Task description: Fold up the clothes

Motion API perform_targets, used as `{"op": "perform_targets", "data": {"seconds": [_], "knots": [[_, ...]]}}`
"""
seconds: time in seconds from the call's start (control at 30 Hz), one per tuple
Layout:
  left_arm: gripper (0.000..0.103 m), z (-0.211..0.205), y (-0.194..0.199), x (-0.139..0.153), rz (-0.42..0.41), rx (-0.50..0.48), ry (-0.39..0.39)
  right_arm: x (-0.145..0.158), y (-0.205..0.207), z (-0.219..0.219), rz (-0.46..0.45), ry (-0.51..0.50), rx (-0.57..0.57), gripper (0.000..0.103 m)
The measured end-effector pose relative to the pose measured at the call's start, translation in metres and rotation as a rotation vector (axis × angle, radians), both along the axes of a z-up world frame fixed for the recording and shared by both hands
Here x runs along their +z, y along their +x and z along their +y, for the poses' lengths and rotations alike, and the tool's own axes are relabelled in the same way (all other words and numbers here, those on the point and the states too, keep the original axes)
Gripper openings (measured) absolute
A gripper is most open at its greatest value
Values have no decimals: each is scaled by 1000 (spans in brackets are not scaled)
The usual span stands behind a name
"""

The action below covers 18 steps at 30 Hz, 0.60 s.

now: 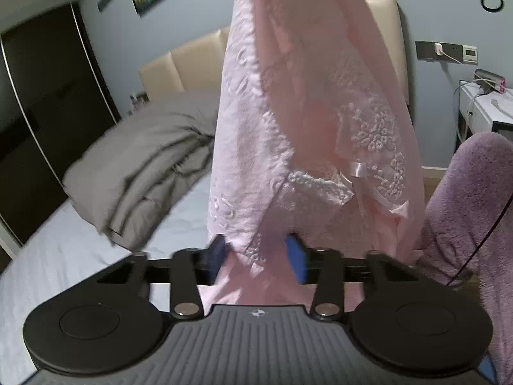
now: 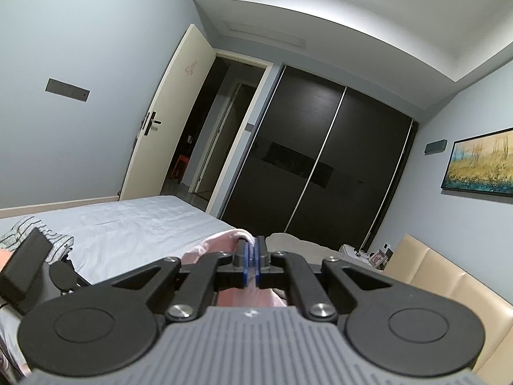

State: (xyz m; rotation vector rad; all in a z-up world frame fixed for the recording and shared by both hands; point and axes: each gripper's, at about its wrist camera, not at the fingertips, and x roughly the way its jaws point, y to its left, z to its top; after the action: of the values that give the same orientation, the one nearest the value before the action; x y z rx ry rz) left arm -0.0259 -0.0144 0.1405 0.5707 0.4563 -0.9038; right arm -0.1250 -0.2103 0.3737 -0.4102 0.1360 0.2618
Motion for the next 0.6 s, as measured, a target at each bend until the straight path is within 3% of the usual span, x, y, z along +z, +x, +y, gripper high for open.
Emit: {"op": "perform_targets", "data": {"seconds": [0.13, 0.33, 0.6], "knots": [[10, 4, 3, 5, 26, 17, -7, -3, -3, -5, 2, -5, -9, 5], [7, 38, 5, 31, 16, 138, -66, -3, -2, -17, -4, 8, -47, 5], [6, 119, 6, 132, -14, 344, -312, -9, 6, -32, 6, -4, -81, 4]]}}
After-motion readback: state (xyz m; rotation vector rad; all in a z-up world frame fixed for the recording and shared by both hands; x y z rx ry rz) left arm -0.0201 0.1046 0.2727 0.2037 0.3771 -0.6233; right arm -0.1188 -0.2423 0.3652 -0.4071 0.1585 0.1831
